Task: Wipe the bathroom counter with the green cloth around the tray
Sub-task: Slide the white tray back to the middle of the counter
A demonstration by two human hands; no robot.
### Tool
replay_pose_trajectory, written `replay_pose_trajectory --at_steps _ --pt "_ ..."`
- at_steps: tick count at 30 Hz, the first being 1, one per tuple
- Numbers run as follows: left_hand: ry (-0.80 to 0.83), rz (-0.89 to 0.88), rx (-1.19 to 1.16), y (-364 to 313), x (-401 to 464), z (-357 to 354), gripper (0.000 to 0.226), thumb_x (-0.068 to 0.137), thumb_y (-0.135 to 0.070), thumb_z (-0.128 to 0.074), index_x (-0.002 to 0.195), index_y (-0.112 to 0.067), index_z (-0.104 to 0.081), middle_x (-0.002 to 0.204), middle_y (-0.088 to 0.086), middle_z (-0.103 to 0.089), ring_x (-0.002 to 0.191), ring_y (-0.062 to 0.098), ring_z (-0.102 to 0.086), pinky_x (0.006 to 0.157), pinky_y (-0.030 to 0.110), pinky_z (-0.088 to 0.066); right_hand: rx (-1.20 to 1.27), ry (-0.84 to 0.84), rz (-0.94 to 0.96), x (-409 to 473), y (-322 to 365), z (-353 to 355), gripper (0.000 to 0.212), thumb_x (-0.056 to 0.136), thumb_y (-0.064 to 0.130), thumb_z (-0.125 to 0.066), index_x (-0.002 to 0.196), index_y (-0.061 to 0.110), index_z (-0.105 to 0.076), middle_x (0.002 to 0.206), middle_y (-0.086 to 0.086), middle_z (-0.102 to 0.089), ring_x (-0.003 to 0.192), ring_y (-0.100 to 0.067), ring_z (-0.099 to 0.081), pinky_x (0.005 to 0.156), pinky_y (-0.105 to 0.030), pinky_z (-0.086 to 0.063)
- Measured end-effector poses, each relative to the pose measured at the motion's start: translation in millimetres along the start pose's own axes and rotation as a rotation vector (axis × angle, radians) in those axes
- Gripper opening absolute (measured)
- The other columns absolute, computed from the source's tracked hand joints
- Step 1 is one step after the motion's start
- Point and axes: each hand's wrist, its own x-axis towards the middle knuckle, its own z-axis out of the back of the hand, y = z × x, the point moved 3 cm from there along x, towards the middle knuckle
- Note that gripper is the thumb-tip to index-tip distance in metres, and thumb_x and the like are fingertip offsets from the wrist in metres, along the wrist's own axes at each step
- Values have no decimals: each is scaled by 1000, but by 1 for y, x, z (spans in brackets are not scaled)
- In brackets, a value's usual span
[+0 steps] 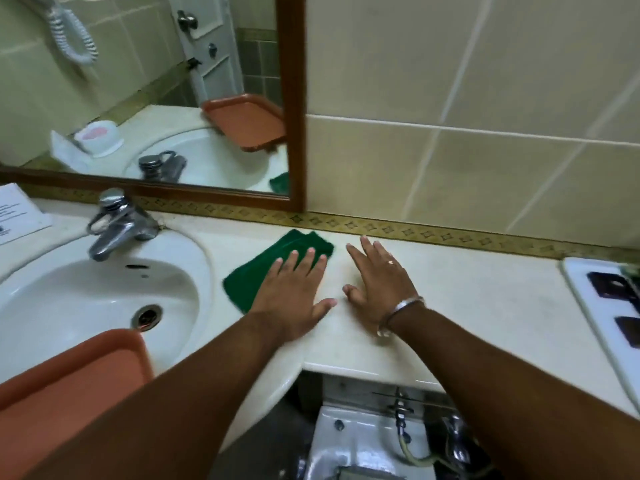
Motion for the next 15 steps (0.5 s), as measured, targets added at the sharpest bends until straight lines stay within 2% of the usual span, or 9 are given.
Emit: replay_pose_trajectory --at_steps 3,5,6,8,10,11,13,15 --pt "-67 -99 -92 -79 32 1 78 95 -63 -30 157 -21 -8 165 4 -10 151 29 -8 121 48 -8 287 -157 -246 -69 -50 27 66 88 41 -56 146 22 -32 154 -5 -35 139 -23 -33 111 -35 -27" --pt "-47 -158 -198 -155 59 0 78 95 -61 -35 156 -19 -12 164 4 -15 150 29 -13 120 49 -13 433 -233 -467 -136 -102 41 52 89 36 -59 137 20 -46 136 -3 -56 121 -21 -53 102 -34 -40" --pt "-28 -171 -254 -189 71 0 78 94 -59 -39 156 -17 -15 164 5 -19 149 29 -18 119 48 -17 504 -258 -557 -166 -124 45 42 89 33 -60 128 19 -54 124 -4 -64 110 -21 -60 95 -34 -46" --pt "22 -215 -306 -261 94 1 75 93 -56 -45 151 -12 -26 156 10 -35 142 31 -33 112 46 -30 619 -319 -771 -227 -170 50 17 90 31 -60 98 17 -67 96 -6 -73 88 -23 -66 80 -33 -51" --pt "67 -253 -271 -332 115 4 62 94 -54 -47 138 -11 -41 140 14 -51 128 34 -47 98 43 -39 715 -342 -1005 -287 -220 49 34 92 34 -56 70 10 -67 69 -9 -73 67 -29 -67 68 -37 -53" --pt "74 -266 -258 -362 126 6 56 95 -52 -46 133 -11 -46 134 14 -55 123 34 -51 94 42 -41 815 -320 -1119 -313 -240 46 43 94 36 -54 64 7 -66 61 -11 -71 57 -30 -65 61 -37 -52" --pt "72 -254 -272 -398 148 12 51 97 -49 -42 129 -11 -52 134 14 -57 122 33 -53 95 40 -42 1033 -274 -1297 -344 -263 35 51 95 40 -50 65 2 -65 59 -20 -69 50 -30 -59 54 -35 -46" --pt "107 -180 -280 -424 173 15 50 99 -46 -42 131 -11 -55 137 12 -57 125 31 -53 100 39 -44 1142 -248 -1355 -358 -282 27 56 95 47 -47 72 0 -64 59 -21 -67 50 -30 -56 50 -32 -42"
